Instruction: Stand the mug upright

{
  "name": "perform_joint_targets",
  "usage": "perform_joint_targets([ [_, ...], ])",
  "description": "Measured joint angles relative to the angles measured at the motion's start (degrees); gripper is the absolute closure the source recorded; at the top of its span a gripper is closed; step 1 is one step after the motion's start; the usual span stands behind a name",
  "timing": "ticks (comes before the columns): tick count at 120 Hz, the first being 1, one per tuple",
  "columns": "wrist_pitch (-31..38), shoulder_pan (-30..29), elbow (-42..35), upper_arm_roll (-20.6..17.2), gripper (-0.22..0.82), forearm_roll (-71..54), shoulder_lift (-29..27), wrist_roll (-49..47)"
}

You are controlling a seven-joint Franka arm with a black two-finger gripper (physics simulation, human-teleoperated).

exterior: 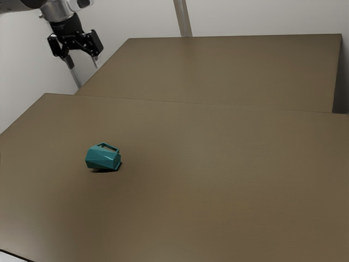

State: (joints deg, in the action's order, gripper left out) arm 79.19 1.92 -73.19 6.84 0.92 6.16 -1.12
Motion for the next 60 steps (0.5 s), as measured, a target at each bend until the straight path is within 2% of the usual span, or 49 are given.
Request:
perform_joint_targets([
  [21, -0.8, -0.1, -0.5, 0.6, 0.00, 0.6, 0.1, 0.9],
  [31, -0.5, 0.2, -2.4, 3.9, 0.00, 2.2, 0.5, 1.5],
  [50, 5.9, -9.4, -13.4, 5.7, 0.00, 10.2, 1.2, 5.3],
  [60, 9.1, -11.6, -16.1, 6.9, 0.00, 15.5, 3.8, 7.8],
])
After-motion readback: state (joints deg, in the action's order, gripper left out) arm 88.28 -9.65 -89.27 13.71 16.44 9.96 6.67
